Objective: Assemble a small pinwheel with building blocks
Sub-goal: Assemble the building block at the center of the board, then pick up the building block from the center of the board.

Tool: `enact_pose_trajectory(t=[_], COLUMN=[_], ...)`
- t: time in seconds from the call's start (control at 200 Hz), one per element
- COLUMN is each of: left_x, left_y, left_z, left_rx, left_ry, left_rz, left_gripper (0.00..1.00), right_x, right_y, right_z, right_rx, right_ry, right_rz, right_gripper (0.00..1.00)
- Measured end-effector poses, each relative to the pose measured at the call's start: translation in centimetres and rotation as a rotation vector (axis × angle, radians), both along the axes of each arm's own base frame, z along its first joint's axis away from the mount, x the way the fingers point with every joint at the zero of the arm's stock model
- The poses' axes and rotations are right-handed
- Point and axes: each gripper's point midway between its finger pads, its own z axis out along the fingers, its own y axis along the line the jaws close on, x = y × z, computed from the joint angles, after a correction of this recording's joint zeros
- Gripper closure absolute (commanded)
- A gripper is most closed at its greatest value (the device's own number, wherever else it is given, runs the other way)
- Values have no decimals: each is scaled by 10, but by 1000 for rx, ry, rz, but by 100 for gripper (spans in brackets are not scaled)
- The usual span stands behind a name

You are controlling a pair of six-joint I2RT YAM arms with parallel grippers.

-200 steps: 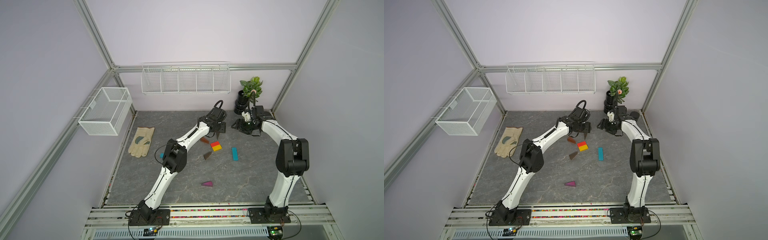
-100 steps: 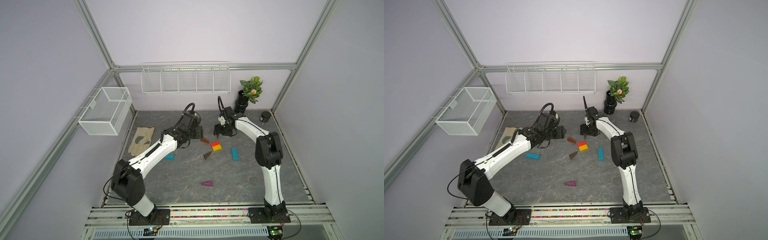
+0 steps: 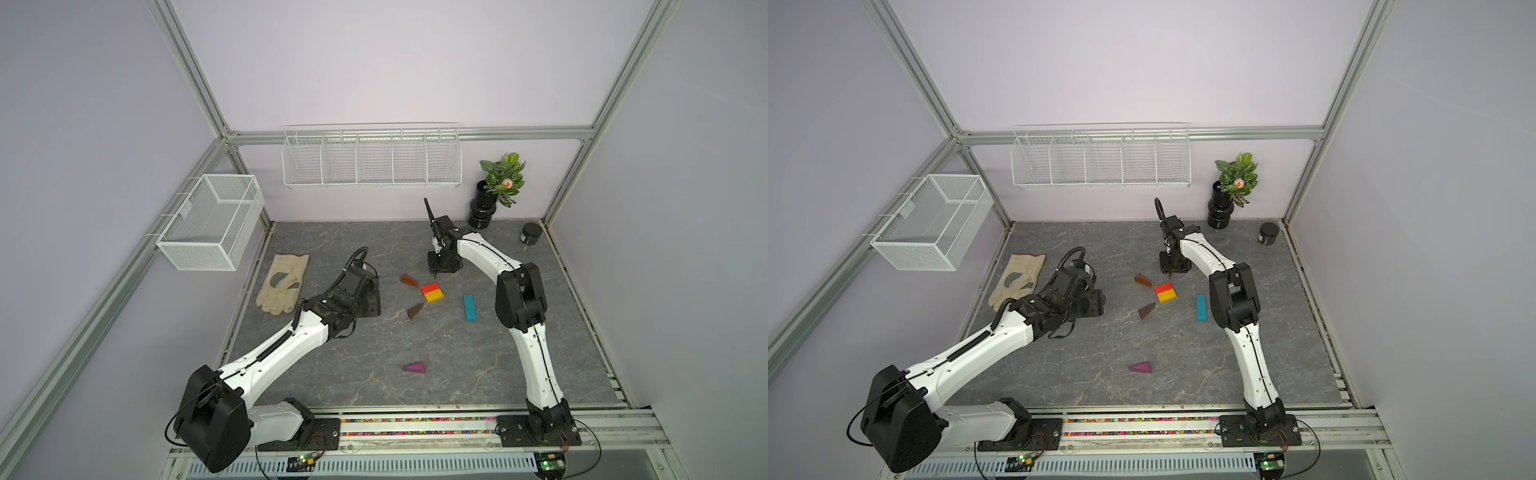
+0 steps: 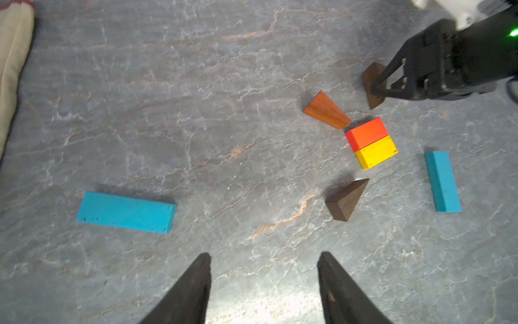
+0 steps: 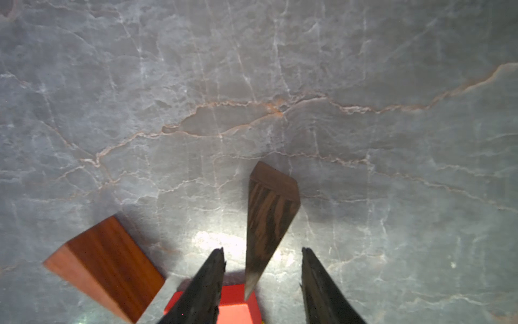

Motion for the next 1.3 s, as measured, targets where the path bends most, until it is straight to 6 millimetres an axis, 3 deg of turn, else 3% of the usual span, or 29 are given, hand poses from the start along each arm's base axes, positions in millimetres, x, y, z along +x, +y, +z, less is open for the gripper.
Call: enact_pose_trajectory(t=[0.625, 0.685, 0.76, 0.875, 0.965, 1.095, 1.204, 1.299], left_x=[-4, -3, -4, -5, -7, -14, -20, -26], left_y=[3, 4, 3, 5, 7, 16, 27, 38], left_z=[-7, -7, -8, -8, -4, 10, 16, 15], left_rx=[-6, -6, -5, 0, -4, -23, -26, -28], left_ry=[19, 19, 20, 24, 19, -18, -40, -41], left_rz=[26, 26, 24, 25, 27, 46, 73, 104], left_gripper=[36, 36, 36, 35, 35, 34, 32, 31], right_x=[-3, -3, -3, -9, -23, -56, -104, -156], right_y=[-1, -1, -1, 0, 0, 4, 18, 37], right_z=[-1, -1, -1, -1, 11, 62, 109, 115], right_rx=[-6, -6, -8, -7, -1, 57, 112, 143], right_ry=[11, 11, 10, -1, -21, -112, -222, -248], right_rz=[3, 3, 10, 29, 68, 183, 377, 580], right_gripper=[69, 65, 51, 39, 33, 30, 30, 33])
